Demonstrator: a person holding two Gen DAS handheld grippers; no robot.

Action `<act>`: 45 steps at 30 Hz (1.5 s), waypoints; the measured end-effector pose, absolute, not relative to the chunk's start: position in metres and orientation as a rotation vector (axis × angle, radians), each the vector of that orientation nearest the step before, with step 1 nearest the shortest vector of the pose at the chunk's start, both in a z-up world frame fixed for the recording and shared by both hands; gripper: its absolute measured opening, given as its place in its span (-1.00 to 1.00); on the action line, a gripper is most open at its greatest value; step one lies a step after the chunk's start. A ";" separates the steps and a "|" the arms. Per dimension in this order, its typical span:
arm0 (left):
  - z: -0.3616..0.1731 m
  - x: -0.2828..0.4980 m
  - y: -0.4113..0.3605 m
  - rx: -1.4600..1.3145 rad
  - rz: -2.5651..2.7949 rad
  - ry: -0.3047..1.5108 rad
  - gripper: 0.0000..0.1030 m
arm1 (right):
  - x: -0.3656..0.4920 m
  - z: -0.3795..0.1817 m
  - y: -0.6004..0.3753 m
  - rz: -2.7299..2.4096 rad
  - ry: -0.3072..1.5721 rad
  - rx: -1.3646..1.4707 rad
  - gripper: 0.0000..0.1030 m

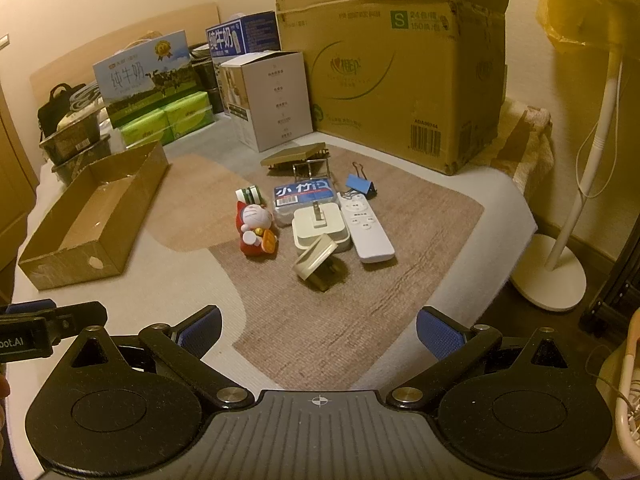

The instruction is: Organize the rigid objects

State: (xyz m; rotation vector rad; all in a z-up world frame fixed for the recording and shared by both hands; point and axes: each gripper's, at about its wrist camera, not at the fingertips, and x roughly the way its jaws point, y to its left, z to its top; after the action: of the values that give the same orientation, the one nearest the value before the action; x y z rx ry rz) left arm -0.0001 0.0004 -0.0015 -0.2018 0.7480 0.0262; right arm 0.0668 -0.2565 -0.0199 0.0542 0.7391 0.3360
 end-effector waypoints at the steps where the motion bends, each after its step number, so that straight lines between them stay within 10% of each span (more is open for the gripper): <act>1: -0.002 0.000 0.001 -0.204 0.025 0.748 0.83 | 0.067 -0.020 -0.258 0.335 0.739 0.055 0.99; 45: -0.011 0.020 -0.002 -0.194 0.007 0.769 0.83 | 0.079 -0.026 -0.260 0.335 0.730 0.058 0.99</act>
State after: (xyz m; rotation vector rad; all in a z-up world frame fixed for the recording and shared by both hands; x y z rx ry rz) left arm 0.0198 -0.0017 -0.0114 -0.1939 0.7695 0.0074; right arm 0.0793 -0.2602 -0.0263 0.0581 0.7302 0.3353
